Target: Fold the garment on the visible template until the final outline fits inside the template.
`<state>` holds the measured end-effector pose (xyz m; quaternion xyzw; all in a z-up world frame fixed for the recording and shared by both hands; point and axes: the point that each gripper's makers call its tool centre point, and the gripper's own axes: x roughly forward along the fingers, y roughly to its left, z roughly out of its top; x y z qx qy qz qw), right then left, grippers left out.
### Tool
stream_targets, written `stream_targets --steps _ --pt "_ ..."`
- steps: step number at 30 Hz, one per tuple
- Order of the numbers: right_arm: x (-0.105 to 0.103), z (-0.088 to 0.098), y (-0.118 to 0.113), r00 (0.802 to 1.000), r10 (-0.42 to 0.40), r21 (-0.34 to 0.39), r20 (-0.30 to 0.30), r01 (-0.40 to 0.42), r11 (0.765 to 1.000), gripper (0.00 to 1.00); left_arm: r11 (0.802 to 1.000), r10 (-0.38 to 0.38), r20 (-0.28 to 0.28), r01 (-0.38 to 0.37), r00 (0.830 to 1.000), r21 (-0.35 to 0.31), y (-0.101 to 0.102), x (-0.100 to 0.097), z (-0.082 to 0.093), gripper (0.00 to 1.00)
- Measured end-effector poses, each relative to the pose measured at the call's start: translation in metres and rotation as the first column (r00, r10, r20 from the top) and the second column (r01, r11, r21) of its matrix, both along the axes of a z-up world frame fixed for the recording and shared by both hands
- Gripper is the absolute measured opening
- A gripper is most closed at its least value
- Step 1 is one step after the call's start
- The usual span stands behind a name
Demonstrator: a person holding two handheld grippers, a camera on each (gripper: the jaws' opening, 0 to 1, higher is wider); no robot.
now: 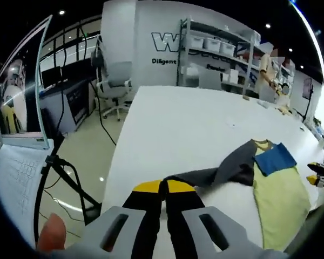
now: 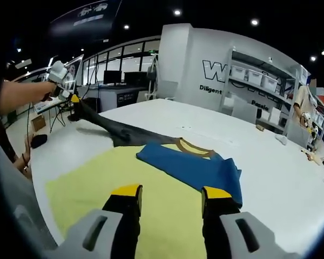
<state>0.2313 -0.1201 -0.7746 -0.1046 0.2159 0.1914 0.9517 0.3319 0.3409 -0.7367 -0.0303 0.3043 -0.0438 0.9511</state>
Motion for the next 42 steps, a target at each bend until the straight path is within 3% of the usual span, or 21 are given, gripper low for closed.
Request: stream_targets --steps 7,11,24,28,33,36,39,42 --pt "0.0 0.0 0.0 1.0 0.0 -0.001 -0.002 0.0 1.0 0.41 1.0 0.01 0.003 -0.01 1.0 -0.015 0.0 0.001 0.016 0.0" --pt "0.0 0.0 0.0 1.0 0.001 -0.003 -0.001 -0.001 1.0 0.41 1.0 -0.007 -0.04 0.007 0.999 0.016 -0.002 0.002 0.008 0.0" --pt "0.001 0.01 -0.003 1.0 -0.012 0.016 0.021 0.012 1.0 0.4 0.997 -0.083 -0.11 0.083 0.99 -0.001 -0.051 0.003 0.015 0.0" --pt "0.001 0.014 -0.004 0.999 -0.017 0.026 0.029 0.016 1.0 0.4 0.99 -0.14 -0.146 0.141 0.979 -0.006 -0.08 0.009 0.017 0.0" --pt "0.001 0.018 -0.005 0.999 -0.019 0.038 0.039 0.017 0.999 0.39 0.979 -0.205 -0.148 0.205 0.968 -0.015 -0.117 0.016 0.025 0.0" --pt "0.001 0.02 -0.006 0.999 -0.022 0.044 0.042 0.02 0.999 0.39 0.968 -0.251 -0.154 0.243 0.956 -0.068 -0.152 0.023 0.029 0.0" --pt "0.001 0.02 -0.006 0.999 -0.023 0.043 0.04 0.021 0.999 0.39 0.96 -0.275 -0.153 0.264 0.949 -0.088 -0.173 0.027 0.031 0.0" --pt "0.0 0.02 -0.007 0.999 -0.026 0.044 0.035 0.024 0.999 0.39 0.938 -0.335 -0.145 0.316 0.931 -0.142 -0.221 0.032 0.037 0.0"
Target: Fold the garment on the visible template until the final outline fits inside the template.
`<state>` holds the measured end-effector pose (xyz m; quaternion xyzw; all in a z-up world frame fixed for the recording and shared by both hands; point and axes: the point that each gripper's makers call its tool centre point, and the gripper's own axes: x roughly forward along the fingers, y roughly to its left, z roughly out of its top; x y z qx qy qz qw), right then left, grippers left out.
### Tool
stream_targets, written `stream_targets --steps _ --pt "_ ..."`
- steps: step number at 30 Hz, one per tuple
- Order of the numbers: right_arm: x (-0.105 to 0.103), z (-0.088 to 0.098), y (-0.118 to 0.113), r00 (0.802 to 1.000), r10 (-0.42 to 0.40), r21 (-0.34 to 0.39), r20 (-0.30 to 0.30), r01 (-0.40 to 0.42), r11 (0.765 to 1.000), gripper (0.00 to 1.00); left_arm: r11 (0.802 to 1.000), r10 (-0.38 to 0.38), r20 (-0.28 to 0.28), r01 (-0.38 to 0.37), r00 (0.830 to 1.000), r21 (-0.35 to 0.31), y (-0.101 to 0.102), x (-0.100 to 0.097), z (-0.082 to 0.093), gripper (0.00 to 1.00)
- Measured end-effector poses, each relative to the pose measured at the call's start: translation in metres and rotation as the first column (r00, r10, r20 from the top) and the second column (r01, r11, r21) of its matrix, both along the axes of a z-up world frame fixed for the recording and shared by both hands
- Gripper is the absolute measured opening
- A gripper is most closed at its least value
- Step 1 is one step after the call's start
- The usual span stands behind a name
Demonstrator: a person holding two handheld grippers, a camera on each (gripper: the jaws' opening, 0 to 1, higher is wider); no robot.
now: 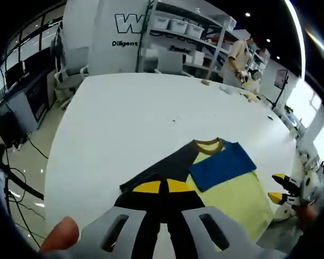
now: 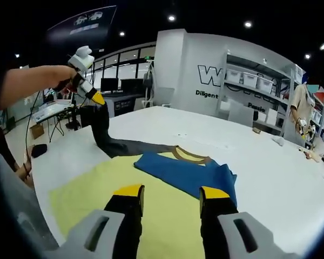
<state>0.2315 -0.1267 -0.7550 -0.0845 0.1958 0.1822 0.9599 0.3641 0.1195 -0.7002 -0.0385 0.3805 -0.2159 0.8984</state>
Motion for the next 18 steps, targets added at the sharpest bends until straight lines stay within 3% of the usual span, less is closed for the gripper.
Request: stream_targets --steps 11,18 --pt "-0.002 -0.004 -0.007 1.0 -0.018 -0.003 -0.023 0.018 1.0 0.39 0.991 -0.132 -0.029 0.131 0.991 -0.037 -0.092 0.003 -0.005 0.0" --pt "-0.001 -0.004 -0.009 0.999 -0.024 0.001 -0.027 0.024 1.0 0.39 0.981 -0.191 -0.036 0.189 0.981 -0.055 -0.126 0.004 0.0 0.0"
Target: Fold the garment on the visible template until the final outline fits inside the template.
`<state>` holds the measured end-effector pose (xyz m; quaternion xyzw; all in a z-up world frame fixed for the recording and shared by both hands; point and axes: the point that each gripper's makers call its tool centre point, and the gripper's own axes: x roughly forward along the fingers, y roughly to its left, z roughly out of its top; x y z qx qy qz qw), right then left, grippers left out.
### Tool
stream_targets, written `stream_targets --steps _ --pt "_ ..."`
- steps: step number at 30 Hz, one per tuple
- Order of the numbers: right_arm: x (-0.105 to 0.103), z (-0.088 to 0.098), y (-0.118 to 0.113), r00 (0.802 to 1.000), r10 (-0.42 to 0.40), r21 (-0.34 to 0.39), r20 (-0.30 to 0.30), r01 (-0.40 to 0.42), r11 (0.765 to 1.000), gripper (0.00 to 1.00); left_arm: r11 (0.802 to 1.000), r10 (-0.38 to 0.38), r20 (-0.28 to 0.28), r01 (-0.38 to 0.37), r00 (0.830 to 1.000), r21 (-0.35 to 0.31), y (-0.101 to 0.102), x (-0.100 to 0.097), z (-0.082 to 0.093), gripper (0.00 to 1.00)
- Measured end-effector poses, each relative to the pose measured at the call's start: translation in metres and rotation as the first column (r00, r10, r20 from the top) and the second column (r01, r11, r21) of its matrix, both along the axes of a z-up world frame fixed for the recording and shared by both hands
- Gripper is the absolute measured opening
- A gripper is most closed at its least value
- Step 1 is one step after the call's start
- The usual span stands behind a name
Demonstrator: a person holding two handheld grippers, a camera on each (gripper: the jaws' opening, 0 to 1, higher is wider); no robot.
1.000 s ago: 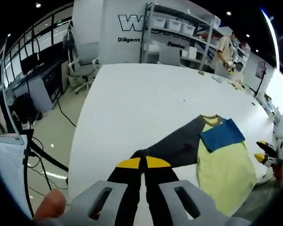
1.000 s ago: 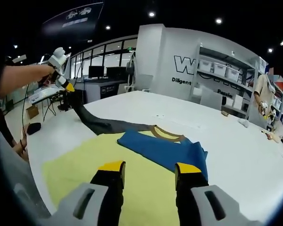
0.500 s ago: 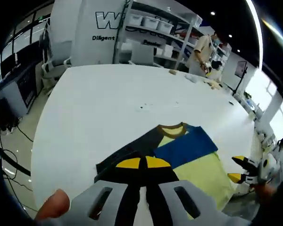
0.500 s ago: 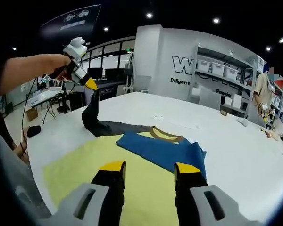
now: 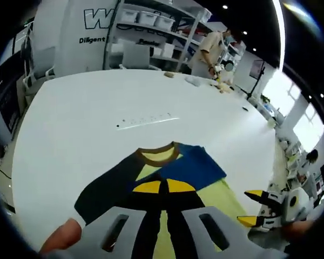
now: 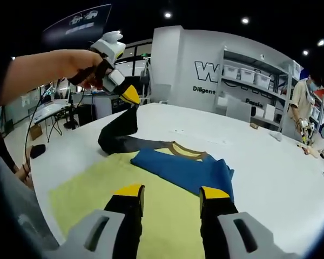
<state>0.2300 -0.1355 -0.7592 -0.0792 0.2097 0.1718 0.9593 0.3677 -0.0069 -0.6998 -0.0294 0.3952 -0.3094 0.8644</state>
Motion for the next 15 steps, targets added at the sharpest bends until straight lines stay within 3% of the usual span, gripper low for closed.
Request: stream_targets --steps 9,15 --pt "0.001 0.001 -0.008 1.0 -0.022 0.006 -0.005 0.022 1.0 0.38 0.993 -0.119 -0.007 0.119 0.993 -0.008 -0.061 0.002 0.01 0.0" --pt "0.001 0.001 -0.01 1.0 -0.029 0.01 -0.006 0.029 1.0 0.38 0.985 -0.171 -0.018 0.171 0.985 -0.024 -0.088 0.001 0.014 0.0"
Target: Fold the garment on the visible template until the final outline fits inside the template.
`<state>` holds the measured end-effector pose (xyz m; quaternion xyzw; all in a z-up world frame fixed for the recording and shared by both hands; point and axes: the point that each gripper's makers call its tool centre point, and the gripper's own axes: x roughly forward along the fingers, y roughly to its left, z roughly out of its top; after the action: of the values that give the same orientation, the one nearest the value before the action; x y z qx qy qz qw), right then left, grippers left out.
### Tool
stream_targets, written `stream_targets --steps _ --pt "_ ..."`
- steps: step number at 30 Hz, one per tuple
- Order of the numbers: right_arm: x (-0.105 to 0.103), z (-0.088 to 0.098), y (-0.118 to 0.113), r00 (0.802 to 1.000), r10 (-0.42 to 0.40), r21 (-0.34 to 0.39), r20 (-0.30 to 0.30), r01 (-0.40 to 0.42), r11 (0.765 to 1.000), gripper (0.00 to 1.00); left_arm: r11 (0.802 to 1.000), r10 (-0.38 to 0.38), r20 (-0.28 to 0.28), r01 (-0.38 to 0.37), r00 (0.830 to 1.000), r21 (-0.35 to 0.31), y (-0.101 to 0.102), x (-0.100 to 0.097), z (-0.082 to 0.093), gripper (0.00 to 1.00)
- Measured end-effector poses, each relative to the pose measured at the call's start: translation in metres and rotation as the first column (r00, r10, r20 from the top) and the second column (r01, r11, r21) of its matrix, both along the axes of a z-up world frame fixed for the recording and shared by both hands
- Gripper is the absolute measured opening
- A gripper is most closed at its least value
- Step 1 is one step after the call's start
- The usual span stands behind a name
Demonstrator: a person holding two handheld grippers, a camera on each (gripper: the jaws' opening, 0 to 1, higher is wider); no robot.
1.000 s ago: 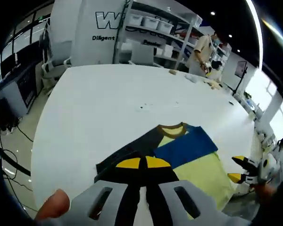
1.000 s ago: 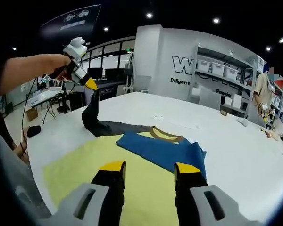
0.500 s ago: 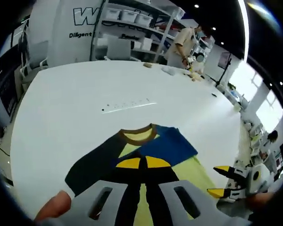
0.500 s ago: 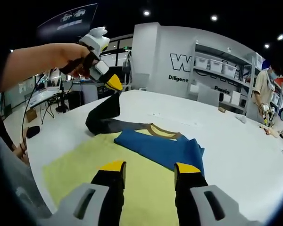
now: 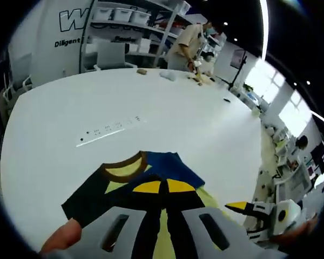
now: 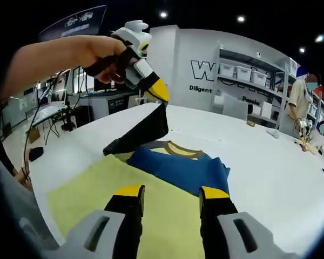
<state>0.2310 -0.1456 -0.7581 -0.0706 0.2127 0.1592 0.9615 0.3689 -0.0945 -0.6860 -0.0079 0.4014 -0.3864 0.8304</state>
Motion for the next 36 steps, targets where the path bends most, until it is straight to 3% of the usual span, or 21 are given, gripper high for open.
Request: stream_targets --steps 5,13,23,30,36 --pt "0.0 -0.001 0.0 1.0 -0.001 0.002 -0.006 0.001 1.0 0.38 0.998 -0.052 -0.022 0.051 0.998 -0.034 -0.028 -0.003 0.005 0.0" --pt "0.0 -0.002 0.0 1.0 -0.001 0.004 -0.013 0.001 1.0 0.38 0.992 -0.126 -0.057 0.124 0.99 -0.036 -0.062 -0.011 -0.007 0.0" --pt "-0.001 -0.006 0.002 1.0 0.006 0.003 -0.031 -0.006 1.0 0.38 0.989 -0.151 -0.144 0.151 0.978 -0.01 -0.09 -0.014 -0.059 0.0" --pt "-0.002 -0.009 0.003 0.999 0.012 0.002 -0.044 -0.012 1.0 0.38 0.988 -0.154 -0.149 0.154 0.977 -0.015 -0.111 0.002 -0.086 0.0" --pt "-0.003 -0.012 0.003 0.998 0.016 0.001 -0.057 -0.016 1.0 0.38 0.986 -0.162 -0.166 0.164 0.973 0.002 -0.124 0.003 -0.114 0.0"
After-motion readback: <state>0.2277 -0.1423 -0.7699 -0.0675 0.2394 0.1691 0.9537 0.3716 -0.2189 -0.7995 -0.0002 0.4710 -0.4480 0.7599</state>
